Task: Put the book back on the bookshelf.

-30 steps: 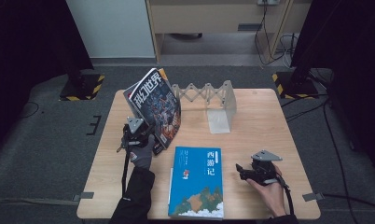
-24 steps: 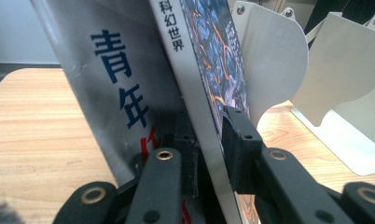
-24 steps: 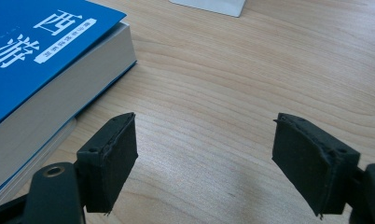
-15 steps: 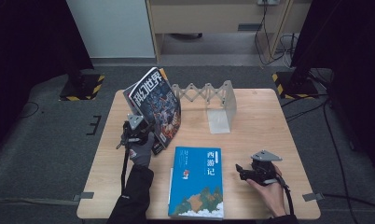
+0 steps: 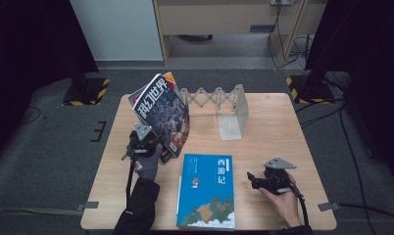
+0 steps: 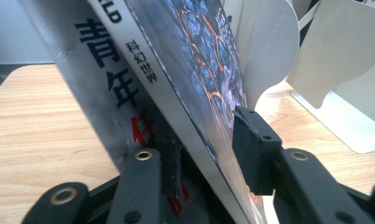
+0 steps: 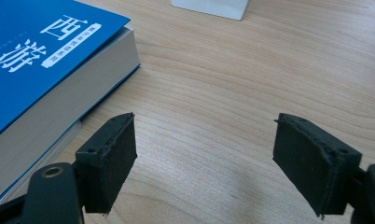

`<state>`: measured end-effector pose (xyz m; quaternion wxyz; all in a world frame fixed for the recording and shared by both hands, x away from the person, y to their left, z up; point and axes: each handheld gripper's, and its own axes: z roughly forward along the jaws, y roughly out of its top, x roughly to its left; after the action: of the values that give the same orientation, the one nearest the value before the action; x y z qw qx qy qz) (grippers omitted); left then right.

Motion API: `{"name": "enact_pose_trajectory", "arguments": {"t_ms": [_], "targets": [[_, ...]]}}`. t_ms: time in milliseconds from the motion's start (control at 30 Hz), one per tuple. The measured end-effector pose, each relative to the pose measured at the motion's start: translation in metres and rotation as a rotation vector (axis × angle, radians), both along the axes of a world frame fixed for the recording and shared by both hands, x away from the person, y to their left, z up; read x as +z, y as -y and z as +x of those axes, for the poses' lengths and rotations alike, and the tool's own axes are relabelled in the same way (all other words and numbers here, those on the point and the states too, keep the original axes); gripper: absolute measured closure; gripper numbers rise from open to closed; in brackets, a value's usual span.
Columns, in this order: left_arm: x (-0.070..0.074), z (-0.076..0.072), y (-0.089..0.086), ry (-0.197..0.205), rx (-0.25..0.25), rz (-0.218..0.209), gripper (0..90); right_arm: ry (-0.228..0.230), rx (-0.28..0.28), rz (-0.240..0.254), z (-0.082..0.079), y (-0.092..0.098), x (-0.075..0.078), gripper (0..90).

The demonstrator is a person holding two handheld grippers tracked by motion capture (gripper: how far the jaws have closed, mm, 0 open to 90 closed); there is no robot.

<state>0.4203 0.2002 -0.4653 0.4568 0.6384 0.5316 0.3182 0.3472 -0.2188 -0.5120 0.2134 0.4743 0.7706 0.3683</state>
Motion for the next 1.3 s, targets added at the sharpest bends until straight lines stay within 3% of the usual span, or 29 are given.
{"name": "enact_pose_trajectory", "arguments": {"t_ms": [300,500,667,767,867,1033,1300], "targets": [[0.009,-0.017,-0.009,0.049,0.011,-0.035,49.7,0.004,-0.004,0.008,0.0,0.0,0.001,21.3],[0.022,-0.022,-0.024,0.093,0.049,-0.043,48.6,0.007,-0.006,0.012,-0.001,0.0,0.003,21.2],[0.028,-0.018,-0.033,0.108,0.067,-0.061,55.5,0.007,-0.002,0.007,-0.001,0.0,0.002,21.3],[0.031,-0.015,-0.034,0.116,0.069,-0.067,64.2,0.008,-0.004,0.006,-0.001,0.0,0.002,21.4],[0.036,-0.011,-0.032,0.103,0.059,-0.057,71.5,0.008,-0.004,0.005,0.0,0.0,0.002,21.7],[0.043,-0.004,-0.032,0.091,0.043,-0.095,75.5,0.008,-0.003,0.004,0.0,0.0,0.001,21.8],[0.056,0.014,-0.032,0.097,0.033,-0.101,77.3,0.002,-0.005,0.005,0.0,0.0,0.001,22.0]]}}
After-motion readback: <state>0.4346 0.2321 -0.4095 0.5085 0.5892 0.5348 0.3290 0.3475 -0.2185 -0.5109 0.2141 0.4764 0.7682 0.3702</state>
